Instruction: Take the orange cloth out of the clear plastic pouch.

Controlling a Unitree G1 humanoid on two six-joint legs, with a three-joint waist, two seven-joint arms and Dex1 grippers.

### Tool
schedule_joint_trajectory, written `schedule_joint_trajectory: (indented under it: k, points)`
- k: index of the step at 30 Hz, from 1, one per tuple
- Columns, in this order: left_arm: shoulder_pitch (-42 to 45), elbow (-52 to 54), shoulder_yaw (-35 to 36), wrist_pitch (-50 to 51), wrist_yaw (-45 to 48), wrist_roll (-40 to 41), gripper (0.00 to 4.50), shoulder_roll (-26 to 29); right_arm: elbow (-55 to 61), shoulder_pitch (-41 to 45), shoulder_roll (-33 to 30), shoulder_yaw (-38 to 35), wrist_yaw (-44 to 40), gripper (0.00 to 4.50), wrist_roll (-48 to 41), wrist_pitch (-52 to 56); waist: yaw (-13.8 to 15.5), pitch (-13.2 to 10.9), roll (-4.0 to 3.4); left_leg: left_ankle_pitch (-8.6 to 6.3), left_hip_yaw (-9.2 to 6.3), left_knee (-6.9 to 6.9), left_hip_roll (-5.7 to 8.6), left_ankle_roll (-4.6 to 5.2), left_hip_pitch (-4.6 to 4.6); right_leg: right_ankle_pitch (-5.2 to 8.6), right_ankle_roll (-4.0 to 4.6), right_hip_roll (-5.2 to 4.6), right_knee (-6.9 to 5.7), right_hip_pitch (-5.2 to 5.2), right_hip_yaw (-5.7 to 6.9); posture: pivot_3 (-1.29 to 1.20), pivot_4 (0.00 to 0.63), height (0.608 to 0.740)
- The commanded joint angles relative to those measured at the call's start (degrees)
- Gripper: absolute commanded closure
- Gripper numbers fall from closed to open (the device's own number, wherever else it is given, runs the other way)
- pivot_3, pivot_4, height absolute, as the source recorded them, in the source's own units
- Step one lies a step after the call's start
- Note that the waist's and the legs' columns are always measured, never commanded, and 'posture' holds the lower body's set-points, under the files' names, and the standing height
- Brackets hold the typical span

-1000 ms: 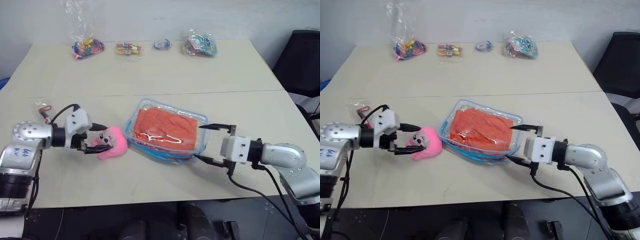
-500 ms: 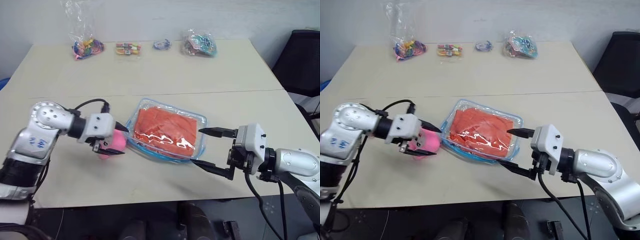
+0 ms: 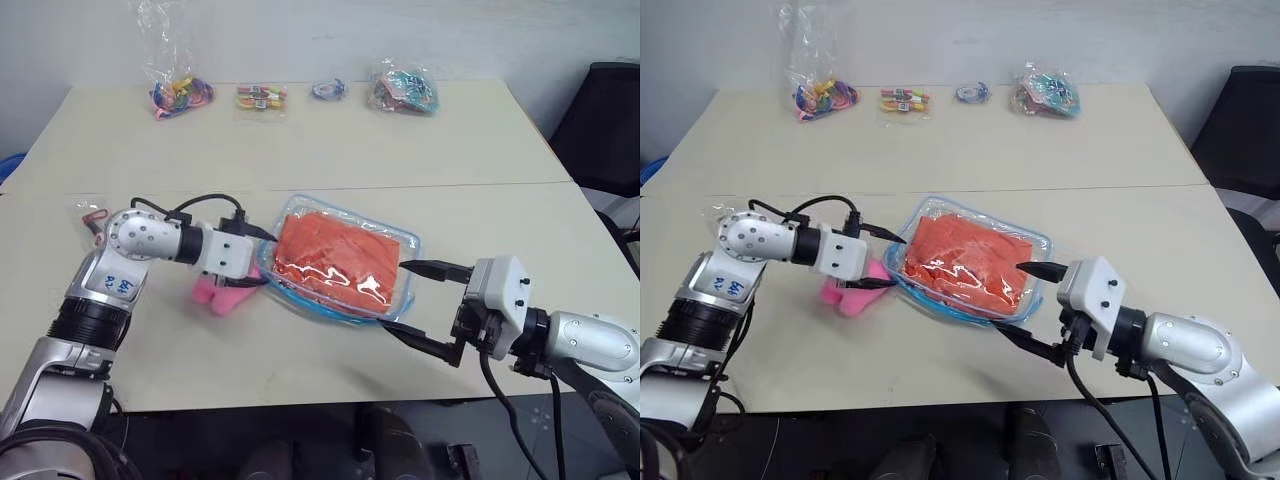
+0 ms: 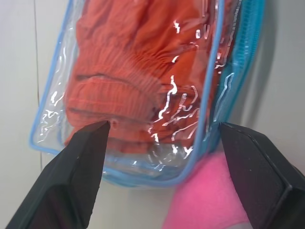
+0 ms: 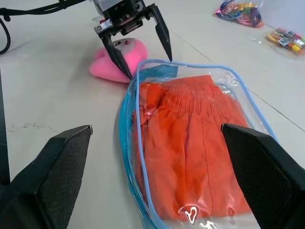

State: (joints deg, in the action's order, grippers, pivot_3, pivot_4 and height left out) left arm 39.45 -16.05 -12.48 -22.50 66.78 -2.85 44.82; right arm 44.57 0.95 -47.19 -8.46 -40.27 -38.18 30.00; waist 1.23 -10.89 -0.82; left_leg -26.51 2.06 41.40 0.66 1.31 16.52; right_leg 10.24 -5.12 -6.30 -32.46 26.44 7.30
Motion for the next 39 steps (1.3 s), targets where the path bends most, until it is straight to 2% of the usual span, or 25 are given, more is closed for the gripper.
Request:
schedule_joint_trajectory:
  k: [1, 2, 5, 12, 15, 17, 19, 21, 22, 24, 29, 35, 36, 39]
  points:
    - [-0.3, 1.2, 0.2, -2.4, -0.9, -1.3, 0.64, 0.9, 1.4, 0.5, 0.4, -0.8, 0.6, 0.00, 0.1, -0.4, 0.0, 0.0, 0.00, 0.00, 0.00, 0.01, 0.00, 0.00, 0.00, 0.00, 0.00, 0.00, 0.00, 0.00, 0.00, 0.00, 0.150, 0.740]
    - [-0.3, 1.1, 0.1, -3.3, -1.2, -1.8, 0.64, 0.8, 1.3, 0.8, 0.5, -0.7, 0.6, 0.00, 0.1, -0.3, 0.0, 0.0, 0.00, 0.00, 0.00, 0.01, 0.00, 0.00, 0.00, 0.00, 0.00, 0.00, 0.00, 0.00, 0.00, 0.00, 0.150, 0.740]
    - [-0.5, 1.7, 0.6, -2.2, -1.9, -0.7, 1.29, -0.3, 1.2, 1.2, 0.6, -0.3, 0.6, 0.00, 0.4, -0.3, 0.1, 0.0, 0.01, -0.01, 0.00, 0.01, 0.01, 0.02, 0.00, -0.01, -0.01, 0.00, 0.00, -0.01, -0.02, 0.00, 0.150, 0.740]
    - [-1.6, 4.6, 2.0, 3.2, 0.0, 3.6, 3.53, -1.0, 0.8, 1.2, 0.9, 0.2, 0.0, 0.00, 1.4, -0.7, 0.1, 0.0, 0.01, 0.00, 0.00, 0.03, 0.01, 0.04, 0.00, -0.01, -0.02, 0.00, 0.00, -0.01, -0.02, 0.00, 0.150, 0.740]
    - [-2.7, 7.6, 2.9, 9.6, 2.2, 8.0, 4.47, -1.0, 0.6, 0.9, 0.8, 0.3, -0.4, 0.00, 2.1, -1.1, 0.1, 0.0, 0.01, 0.00, 0.00, 0.03, 0.00, 0.04, 0.00, -0.01, -0.02, 0.01, 0.00, -0.01, -0.02, 0.00, 0.150, 0.740]
    - [-4.4, 15.5, 3.7, 27.5, 4.7, 17.7, 4.47, -0.4, 0.4, 0.3, 0.3, 1.2, -0.8, 0.00, 4.7, -2.1, 0.1, 0.0, 0.01, 0.00, -0.01, 0.04, 0.01, 0.04, -0.02, -0.01, -0.02, 0.00, 0.00, -0.01, -0.02, 0.00, 0.150, 0.740]
    - [-5.0, 21.4, 4.7, 40.6, 3.4, 23.6, 4.47, -0.7, 0.2, -0.1, 0.2, 2.3, -0.9, 0.00, 7.1, -3.1, 0.1, 0.0, 0.01, -0.01, -0.01, 0.04, 0.00, 0.05, 0.00, -0.01, -0.02, 0.00, 0.00, 0.00, -0.03, 0.00, 0.150, 0.740]
    - [-5.2, 25.5, 5.3, 48.7, -0.5, 25.8, 4.47, -2.0, 0.1, -0.4, 0.5, 3.5, -0.8, 0.00, 9.4, -4.2, 0.2, 0.0, 0.02, -0.01, -0.05, 0.05, 0.01, 0.05, -0.01, -0.01, -0.02, 0.00, 0.01, -0.01, -0.05, 0.00, 0.150, 0.740]
    - [-5.6, 27.8, 5.3, 52.5, -2.8, 26.6, 4.50, -2.8, 0.0, -0.6, 0.8, 4.1, -0.5, 0.29, 10.6, -4.7, 0.2, 0.0, 0.02, -0.01, -0.05, 0.05, 0.02, 0.05, 0.00, -0.01, -0.03, 0.00, 0.00, -0.03, -0.09, 0.00, 0.150, 0.740]
    - [-6.7, 31.6, 4.8, 58.8, -7.0, 27.2, 4.50, -4.2, -0.2, -0.8, 1.8, 4.7, 0.5, 0.57, 11.9, -5.2, 0.1, 0.0, 0.02, -0.01, -0.04, 0.04, 0.04, 0.05, 0.00, -0.02, -0.03, 0.00, 0.00, -0.07, -0.13, 0.00, 0.150, 0.740]
    - [-9.8, 36.0, 3.5, 64.4, -13.2, 25.8, 4.50, -6.2, -0.7, -2.7, 2.2, 7.2, 1.5, 2.17, 17.8, -6.9, 0.1, 0.0, 0.02, -0.01, 0.01, -0.02, 0.00, 0.04, 0.00, -0.01, -0.02, 0.05, 0.00, -0.09, -0.20, 0.00, 0.150, 0.740]
    - [-8.4, 36.2, 3.5, 68.2, -18.2, 26.0, 4.50, -9.3, -3.3, -5.0, 2.2, 9.8, 2.1, 4.29, 25.1, -9.7, 0.2, 0.0, 0.02, -0.01, 0.02, 0.00, 0.05, 0.03, -0.04, -0.02, -0.03, 0.04, -0.02, -0.11, -0.29, 0.00, 0.150, 0.740]
    - [-8.1, 35.9, 3.6, 68.9, -19.1, 26.1, 4.50, -9.9, -3.7, -5.3, 2.4, 10.1, 2.2, 4.49, 26.1, -10.4, 0.2, 0.0, 0.02, -0.01, 0.03, 0.00, 0.06, 0.03, -0.02, -0.02, -0.03, 0.04, -0.01, -0.11, -0.31, 0.00, 0.150, 0.740]
    - [-7.2, 34.9, 3.3, 69.7, -20.4, 25.7, 4.50, -11.0, -4.8, -5.8, 2.4, 10.9, 2.1, 4.49, 29.0, -12.3, 0.1, 0.0, 0.02, -0.01, 0.03, 0.00, 0.06, 0.03, -0.03, -0.02, -0.03, 0.04, -0.02, -0.10, -0.31, 0.00, 0.150, 0.740]
